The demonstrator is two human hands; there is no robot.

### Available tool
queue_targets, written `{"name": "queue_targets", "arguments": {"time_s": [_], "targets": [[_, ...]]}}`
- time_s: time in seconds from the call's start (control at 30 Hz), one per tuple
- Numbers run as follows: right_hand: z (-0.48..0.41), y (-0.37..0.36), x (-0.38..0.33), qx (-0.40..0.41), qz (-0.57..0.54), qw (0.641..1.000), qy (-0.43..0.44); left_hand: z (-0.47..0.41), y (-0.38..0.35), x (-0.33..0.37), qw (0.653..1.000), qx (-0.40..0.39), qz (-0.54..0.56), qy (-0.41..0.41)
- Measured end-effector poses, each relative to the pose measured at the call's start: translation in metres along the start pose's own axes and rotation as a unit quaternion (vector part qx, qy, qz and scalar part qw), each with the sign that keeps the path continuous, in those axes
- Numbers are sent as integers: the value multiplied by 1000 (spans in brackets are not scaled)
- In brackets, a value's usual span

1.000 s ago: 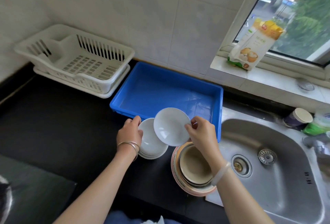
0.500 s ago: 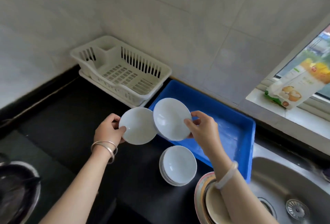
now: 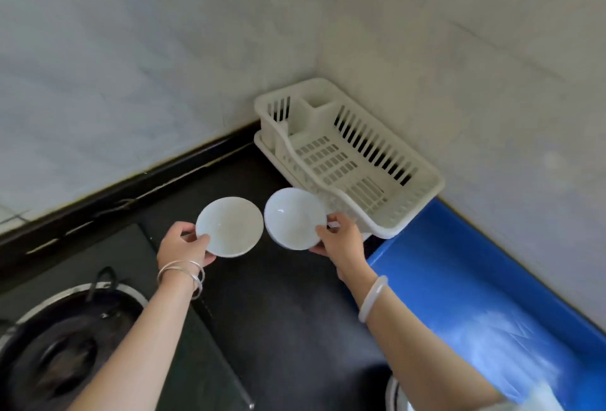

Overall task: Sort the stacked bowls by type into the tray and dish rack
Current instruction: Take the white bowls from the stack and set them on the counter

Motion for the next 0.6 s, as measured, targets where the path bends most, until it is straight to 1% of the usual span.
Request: {"name": "queue_targets", "arguments": {"time_s": [0.13,0.27,0.43,0.6], "targets": [[-37,-45,-10,-5,6,1000,-15,-34,-1,1,998,43,43,34],[-63,-80,-13,9,-23,999,-35,-63,-4,2,995,69,58,44],[-85,-108,-18,24,-34,997,-59,-86,-4,-1,990,100,82,49],[-101,-126,-21,36,-36,997,-66,-98,-4,-7,986,113,109,59]]}}
Point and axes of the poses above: each hand's wrist, its own z-axis away from the middle knuckle, its own y-axis out of the back of the hand, x = y × z, the point moved 1 cm from there along -z, towards the middle knuckle, and after that the axes turned 8 degrees about -y, right-handed, at the moved point
